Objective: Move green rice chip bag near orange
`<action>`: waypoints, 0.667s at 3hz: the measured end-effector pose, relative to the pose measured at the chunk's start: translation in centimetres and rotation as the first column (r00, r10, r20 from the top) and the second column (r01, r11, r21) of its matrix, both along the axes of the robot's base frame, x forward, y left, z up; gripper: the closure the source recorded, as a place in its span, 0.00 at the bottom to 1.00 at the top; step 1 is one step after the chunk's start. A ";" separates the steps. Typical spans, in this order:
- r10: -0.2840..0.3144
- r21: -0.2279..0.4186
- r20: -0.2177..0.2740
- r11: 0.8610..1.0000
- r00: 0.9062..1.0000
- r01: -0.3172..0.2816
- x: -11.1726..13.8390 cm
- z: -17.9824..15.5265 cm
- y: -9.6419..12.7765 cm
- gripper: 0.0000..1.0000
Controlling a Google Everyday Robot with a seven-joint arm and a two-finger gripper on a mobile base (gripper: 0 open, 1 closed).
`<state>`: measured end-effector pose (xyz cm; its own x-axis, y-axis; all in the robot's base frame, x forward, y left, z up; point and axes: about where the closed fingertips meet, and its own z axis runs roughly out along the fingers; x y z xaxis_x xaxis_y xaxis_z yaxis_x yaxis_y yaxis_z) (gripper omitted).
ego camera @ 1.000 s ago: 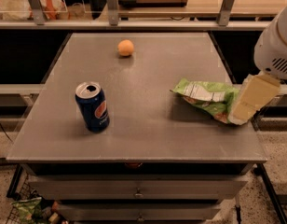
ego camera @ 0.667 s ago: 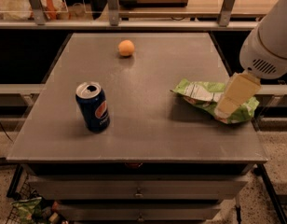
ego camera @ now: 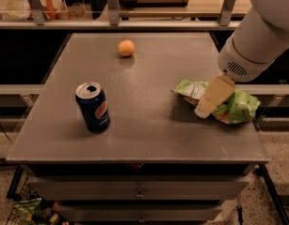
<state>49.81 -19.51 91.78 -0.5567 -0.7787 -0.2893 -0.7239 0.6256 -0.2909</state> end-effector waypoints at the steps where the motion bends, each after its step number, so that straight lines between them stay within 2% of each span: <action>1: 0.007 0.036 -0.032 0.999 0.999 -0.006 0.2 -1.7 1.1 0.00; 2: 0.015 0.054 -0.046 0.998 0.999 -0.013 0.1 -3.1 1.5 0.00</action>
Offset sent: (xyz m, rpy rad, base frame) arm 0.0004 0.0179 -0.0476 0.0761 0.0643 0.0194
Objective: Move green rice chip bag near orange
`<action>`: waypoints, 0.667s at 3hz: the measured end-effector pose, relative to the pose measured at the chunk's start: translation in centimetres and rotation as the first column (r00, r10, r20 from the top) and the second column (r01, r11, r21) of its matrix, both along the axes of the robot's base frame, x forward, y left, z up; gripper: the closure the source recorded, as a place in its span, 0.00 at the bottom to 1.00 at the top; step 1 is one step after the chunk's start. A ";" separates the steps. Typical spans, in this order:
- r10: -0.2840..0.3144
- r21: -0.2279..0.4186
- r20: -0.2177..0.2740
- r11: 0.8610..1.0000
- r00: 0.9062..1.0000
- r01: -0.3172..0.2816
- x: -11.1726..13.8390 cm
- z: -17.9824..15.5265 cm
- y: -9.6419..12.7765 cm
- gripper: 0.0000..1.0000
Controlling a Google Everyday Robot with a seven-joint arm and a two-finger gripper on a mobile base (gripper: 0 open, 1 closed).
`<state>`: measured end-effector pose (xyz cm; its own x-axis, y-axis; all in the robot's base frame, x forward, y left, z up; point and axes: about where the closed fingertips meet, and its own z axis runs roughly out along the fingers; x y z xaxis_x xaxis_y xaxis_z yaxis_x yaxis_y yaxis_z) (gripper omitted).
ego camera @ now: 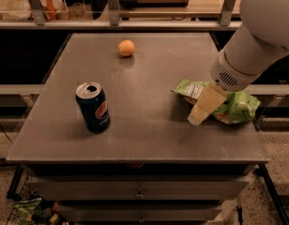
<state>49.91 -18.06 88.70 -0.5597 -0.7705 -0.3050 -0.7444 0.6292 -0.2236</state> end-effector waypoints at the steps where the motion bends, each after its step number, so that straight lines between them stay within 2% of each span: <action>1: 0.015 0.009 -0.002 1.000 1.000 -0.015 0.0 -1.5 -0.2 0.00; 2: 0.023 -0.005 0.000 1.000 1.000 -0.023 0.0 -2.2 -1.1 0.00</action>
Offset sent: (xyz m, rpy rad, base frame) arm 0.0003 -0.0249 -0.0322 -0.0240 -0.0022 0.0308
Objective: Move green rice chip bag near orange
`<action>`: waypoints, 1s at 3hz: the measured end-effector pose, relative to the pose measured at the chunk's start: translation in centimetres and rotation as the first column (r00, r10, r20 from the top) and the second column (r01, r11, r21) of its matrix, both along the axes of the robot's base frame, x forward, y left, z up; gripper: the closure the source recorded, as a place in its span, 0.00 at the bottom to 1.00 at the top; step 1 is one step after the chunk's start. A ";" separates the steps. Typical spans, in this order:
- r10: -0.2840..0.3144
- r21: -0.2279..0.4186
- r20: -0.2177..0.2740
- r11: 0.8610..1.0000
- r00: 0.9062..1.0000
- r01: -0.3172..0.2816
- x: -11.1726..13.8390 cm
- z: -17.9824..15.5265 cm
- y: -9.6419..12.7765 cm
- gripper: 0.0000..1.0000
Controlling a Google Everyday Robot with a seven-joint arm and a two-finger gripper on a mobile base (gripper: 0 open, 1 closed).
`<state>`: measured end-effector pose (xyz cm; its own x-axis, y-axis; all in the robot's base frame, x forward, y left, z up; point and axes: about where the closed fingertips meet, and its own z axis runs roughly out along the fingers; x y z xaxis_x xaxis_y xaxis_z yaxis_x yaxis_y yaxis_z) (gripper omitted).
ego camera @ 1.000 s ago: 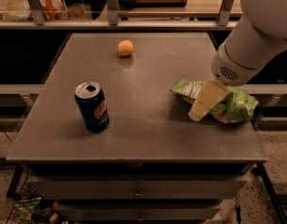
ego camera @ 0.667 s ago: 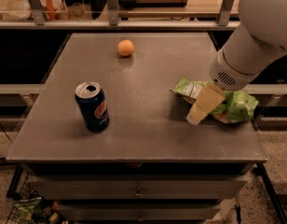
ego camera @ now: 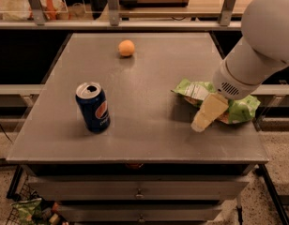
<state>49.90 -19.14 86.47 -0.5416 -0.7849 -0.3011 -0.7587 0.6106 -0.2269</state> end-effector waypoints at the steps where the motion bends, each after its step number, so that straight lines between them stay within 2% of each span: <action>1: 0.020 -0.037 -0.006 0.999 1.000 -0.020 0.5 -0.5 -1.5 0.00; 2: 0.030 -0.063 -0.002 0.998 1.000 -0.030 1.4 -0.8 -2.9 0.17; 3: 0.035 -0.059 0.004 0.998 0.999 -0.035 1.8 -0.8 -3.5 0.40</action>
Offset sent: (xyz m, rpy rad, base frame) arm 0.0249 -0.0468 -0.0090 -0.0941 -0.0079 0.0381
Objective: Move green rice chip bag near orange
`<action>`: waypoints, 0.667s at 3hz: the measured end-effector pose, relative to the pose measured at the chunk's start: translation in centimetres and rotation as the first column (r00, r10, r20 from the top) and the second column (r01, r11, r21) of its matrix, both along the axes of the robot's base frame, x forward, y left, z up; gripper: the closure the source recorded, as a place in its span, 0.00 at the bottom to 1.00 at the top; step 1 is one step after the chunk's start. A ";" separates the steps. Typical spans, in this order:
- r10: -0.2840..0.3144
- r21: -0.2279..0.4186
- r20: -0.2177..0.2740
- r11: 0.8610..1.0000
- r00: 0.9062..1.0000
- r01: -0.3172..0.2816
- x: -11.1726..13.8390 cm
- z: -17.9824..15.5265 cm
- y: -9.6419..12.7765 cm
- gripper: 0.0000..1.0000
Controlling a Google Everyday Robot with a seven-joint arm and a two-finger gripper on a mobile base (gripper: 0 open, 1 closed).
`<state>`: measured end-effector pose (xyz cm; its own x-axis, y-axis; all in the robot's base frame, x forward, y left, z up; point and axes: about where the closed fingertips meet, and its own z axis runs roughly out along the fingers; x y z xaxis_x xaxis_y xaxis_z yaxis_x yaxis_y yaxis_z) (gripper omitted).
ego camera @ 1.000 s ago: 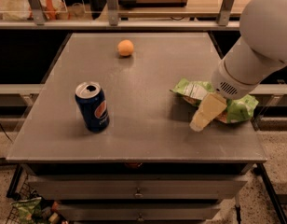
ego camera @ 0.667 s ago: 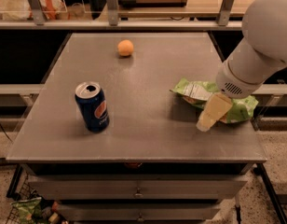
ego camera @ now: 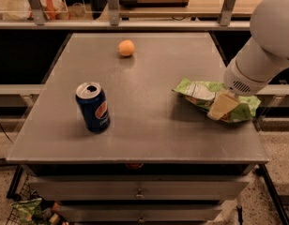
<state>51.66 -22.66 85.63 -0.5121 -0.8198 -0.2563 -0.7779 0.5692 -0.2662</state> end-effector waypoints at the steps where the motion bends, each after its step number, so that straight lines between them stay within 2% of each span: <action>1: 0.007 0.004 0.005 1.000 1.000 -0.007 0.2 0.1 -0.3 0.64; 2: -0.001 0.031 0.014 1.000 1.000 0.001 0.5 0.5 0.1 0.87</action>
Offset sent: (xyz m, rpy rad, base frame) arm 0.0109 0.0055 0.0128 0.0739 -0.0289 -0.0186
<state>52.21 -22.60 86.15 -0.5089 -0.8109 -0.2888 -0.7737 0.5780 -0.2596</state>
